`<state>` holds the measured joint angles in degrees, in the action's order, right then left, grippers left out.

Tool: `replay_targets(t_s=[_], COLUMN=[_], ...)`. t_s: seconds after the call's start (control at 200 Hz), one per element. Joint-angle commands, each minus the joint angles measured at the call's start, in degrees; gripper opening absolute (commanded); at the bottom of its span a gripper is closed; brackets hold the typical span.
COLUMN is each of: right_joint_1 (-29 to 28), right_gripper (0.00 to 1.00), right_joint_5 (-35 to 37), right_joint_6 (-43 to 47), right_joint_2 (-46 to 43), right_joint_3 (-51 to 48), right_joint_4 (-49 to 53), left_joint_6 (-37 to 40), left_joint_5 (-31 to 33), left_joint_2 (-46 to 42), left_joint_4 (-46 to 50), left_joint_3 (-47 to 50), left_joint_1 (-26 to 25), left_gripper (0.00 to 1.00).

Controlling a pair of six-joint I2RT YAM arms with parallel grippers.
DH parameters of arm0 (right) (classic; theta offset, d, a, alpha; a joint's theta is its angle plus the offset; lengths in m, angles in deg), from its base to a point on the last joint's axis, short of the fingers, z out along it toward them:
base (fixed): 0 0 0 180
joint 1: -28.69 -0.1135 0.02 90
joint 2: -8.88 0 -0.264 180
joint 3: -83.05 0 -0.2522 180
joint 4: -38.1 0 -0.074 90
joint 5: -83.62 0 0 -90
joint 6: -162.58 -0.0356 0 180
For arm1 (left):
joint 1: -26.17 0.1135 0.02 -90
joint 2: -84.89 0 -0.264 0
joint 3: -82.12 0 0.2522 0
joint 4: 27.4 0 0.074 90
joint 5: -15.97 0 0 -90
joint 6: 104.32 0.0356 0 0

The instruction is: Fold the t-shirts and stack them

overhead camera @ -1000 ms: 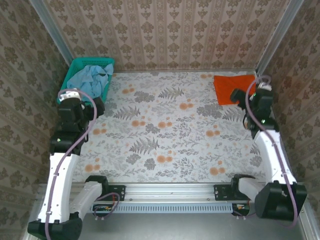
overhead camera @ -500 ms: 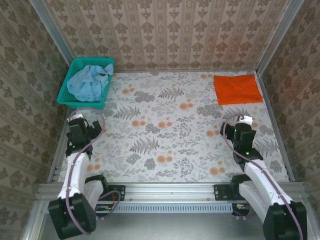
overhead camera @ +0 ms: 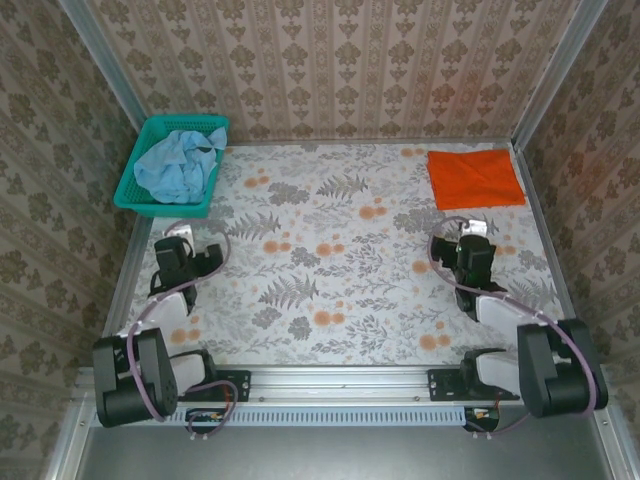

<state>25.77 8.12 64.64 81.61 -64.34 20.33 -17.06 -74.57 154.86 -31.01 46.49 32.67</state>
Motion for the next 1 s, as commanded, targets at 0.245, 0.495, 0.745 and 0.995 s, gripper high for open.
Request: replay_targets(t_s=[0.245,0.495,0.745,0.995], right_joint_1=[-0.33,-0.63,0.20,1.42], right_gripper=[0.99,0.99,0.99,0.99], right_joint_5=[-3.80,-7.76,-2.80,-4.88], right_joint_6=[6.34,8.64,5.20,4.60], right_joint_2=[8.45,17.43,15.53,14.99], right_joint_3=[-0.27,-8.76,4.06,3.08], right_joint_4=[-20.88,-45.62,-19.21,-20.32], left_joint_6=[0.96,4.39,5.53,5.56], left_joint_5=[-1.45,7.01,2.88,2.95], left_joint_2=[10.38,17.66,18.28,18.22], left_joint_4=[-21.93,-39.83,-31.85,-31.84], left_joint_3=[-2.77,3.16,-1.47,-1.42], left_joint_1=[-3.11,-8.12,-7.62,-7.61], left_gripper=[1.00,1.00,1.00,1.00])
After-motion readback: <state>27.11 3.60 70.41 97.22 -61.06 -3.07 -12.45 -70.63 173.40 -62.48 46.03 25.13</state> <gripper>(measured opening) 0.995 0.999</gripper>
